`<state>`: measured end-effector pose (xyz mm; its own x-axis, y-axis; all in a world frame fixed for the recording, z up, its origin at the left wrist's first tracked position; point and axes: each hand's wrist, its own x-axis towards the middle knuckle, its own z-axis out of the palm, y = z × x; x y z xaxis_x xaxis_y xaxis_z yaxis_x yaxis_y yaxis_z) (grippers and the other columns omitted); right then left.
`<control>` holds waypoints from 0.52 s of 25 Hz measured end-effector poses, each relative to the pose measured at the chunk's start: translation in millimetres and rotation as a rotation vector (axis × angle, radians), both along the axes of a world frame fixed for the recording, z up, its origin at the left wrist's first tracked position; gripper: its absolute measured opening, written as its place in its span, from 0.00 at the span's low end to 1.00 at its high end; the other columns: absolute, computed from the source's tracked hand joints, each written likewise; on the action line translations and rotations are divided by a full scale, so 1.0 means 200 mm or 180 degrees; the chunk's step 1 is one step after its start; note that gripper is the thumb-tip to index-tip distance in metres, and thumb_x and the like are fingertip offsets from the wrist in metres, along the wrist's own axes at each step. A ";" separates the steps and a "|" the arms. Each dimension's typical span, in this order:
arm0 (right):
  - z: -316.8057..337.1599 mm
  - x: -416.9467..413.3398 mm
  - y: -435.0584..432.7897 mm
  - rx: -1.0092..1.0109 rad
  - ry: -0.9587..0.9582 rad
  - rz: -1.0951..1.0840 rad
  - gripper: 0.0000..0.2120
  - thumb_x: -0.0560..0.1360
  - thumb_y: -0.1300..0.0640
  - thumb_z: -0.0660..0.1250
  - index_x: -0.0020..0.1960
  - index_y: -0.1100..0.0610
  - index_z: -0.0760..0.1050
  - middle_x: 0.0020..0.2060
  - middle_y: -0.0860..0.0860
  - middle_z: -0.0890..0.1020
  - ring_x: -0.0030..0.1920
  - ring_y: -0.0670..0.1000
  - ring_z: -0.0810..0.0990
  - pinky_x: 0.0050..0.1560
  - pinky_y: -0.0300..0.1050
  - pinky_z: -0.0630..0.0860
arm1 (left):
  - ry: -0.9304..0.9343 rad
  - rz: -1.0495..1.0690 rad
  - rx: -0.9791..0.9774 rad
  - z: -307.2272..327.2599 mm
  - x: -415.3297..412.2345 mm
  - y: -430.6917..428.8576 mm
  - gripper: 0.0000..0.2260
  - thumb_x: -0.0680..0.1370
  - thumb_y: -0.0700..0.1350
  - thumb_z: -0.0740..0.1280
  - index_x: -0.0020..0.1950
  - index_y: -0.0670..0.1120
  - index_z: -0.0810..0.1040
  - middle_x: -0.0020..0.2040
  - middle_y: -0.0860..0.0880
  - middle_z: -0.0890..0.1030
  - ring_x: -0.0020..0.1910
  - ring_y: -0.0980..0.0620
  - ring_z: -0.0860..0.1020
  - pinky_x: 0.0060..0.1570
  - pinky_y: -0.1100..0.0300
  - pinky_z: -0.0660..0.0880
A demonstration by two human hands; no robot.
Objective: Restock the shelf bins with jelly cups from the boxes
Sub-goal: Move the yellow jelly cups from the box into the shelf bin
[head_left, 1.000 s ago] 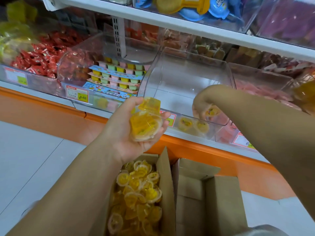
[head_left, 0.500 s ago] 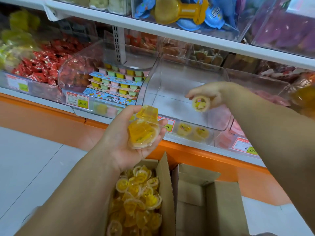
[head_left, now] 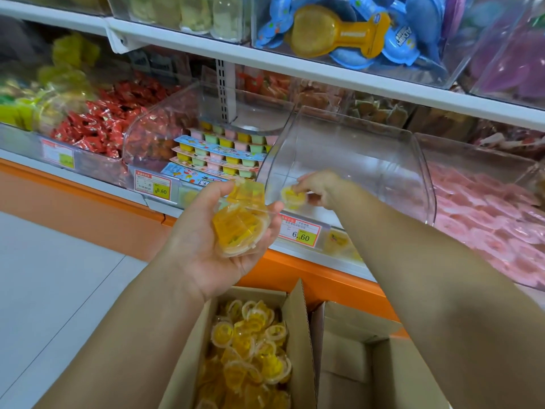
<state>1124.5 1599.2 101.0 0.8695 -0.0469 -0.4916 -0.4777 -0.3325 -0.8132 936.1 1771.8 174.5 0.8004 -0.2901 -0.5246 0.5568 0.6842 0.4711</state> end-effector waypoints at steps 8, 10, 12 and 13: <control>-0.03 -0.01 0.01 -0.0231 -0.0197 0.0066 0.12 0.75 0.70 0.67 0.39 0.56 0.72 0.37 0.56 0.77 0.32 0.51 0.75 0.29 0.41 0.78 | -0.0015 0.0143 0.0209 0.00 0.01 0.04 0.20 0.78 0.53 0.66 0.61 0.40 0.78 0.51 0.39 0.85 0.41 0.46 0.80 0.23 0.62 0.77; -0.04 -0.01 0.00 -0.0257 -0.0174 0.0102 0.10 0.74 0.70 0.68 0.40 0.57 0.73 0.42 0.59 0.79 0.35 0.53 0.77 0.40 0.46 0.80 | -0.0009 0.0143 0.0283 0.00 0.01 0.03 0.18 0.78 0.52 0.67 0.60 0.40 0.78 0.52 0.39 0.85 0.41 0.45 0.81 0.24 0.61 0.78; -0.02 -0.02 0.00 -0.0470 -0.0215 0.0277 0.04 0.75 0.67 0.68 0.48 0.61 0.76 0.46 0.59 0.78 0.39 0.55 0.78 0.48 0.51 0.80 | 0.0004 0.0110 0.0363 -0.01 0.01 0.03 0.20 0.77 0.52 0.68 0.61 0.39 0.79 0.53 0.40 0.85 0.41 0.45 0.81 0.25 0.61 0.78; 0.02 -0.03 0.00 -0.0759 -0.0356 0.0417 0.05 0.76 0.64 0.67 0.53 0.61 0.76 0.46 0.57 0.77 0.40 0.55 0.78 0.51 0.51 0.79 | 0.0000 0.0080 0.0428 -0.02 0.02 0.03 0.21 0.77 0.52 0.68 0.62 0.39 0.79 0.53 0.40 0.85 0.40 0.46 0.81 0.25 0.61 0.79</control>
